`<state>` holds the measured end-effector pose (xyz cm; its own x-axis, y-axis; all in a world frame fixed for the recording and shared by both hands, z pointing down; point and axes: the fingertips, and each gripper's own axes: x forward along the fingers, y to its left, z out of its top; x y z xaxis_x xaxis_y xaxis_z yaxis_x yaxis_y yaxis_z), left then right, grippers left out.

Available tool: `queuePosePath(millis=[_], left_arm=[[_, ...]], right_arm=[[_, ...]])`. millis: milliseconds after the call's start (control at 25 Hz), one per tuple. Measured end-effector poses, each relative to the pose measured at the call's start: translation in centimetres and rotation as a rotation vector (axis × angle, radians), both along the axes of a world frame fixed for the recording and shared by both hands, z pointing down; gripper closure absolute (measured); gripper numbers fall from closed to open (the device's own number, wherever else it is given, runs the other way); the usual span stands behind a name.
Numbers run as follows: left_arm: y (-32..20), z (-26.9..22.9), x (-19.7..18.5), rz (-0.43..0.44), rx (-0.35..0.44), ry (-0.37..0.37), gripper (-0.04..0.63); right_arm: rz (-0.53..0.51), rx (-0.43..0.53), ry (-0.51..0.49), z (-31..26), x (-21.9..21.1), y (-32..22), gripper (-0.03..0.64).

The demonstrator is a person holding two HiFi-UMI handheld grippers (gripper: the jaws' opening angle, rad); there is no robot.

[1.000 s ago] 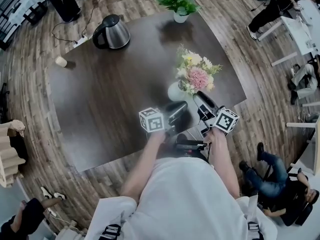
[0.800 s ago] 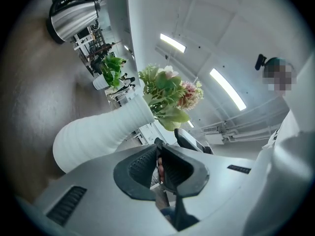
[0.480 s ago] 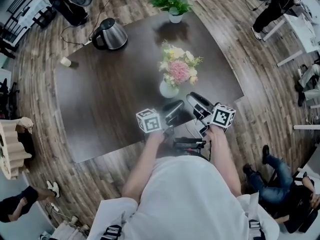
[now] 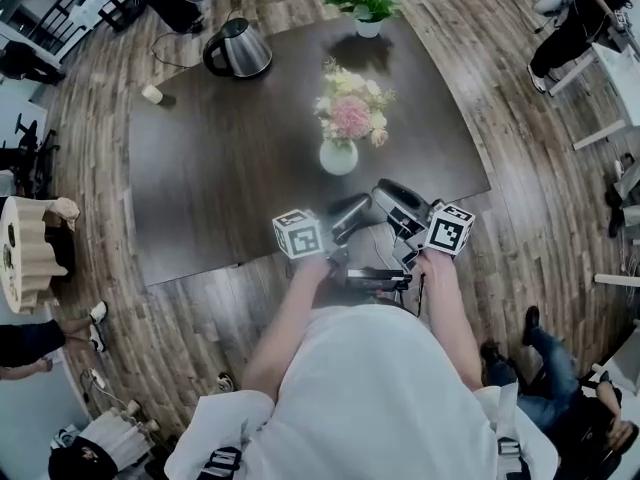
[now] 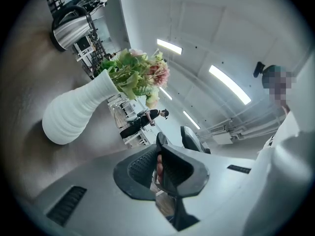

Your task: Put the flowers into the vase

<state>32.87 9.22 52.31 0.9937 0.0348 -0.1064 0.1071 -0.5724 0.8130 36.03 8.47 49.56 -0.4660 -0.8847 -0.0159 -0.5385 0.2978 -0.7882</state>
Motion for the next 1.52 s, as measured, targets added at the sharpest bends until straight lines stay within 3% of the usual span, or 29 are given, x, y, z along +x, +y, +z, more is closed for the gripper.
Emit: queuePosePath(millis=[320,600,880,1520], left_arm=[[3.3,-0.9,-1.0,-0.056,0.023,0.006,0.580],[4.9,-1.7,-1.9,-0.097,0.028,0.005,0.580],[4.2,-2.2,-3.0,-0.104,0.054,0.001,0.580],[0.8,-2.6,-4.4,-0.076,0.026,0.047,0.580]], right_arm=[[-0.094,0.047,0.057,-0.4,-1.9,2.8,0.436],[-0.129,0.061,0.045,-0.8,-2.6,4.0,0.451],[-0.129,0.084,0.037,-1.2,-3.2,3.2,0.477],[-0.074,0.040,0.068,-1.1,-4.0,0.6,0.529]])
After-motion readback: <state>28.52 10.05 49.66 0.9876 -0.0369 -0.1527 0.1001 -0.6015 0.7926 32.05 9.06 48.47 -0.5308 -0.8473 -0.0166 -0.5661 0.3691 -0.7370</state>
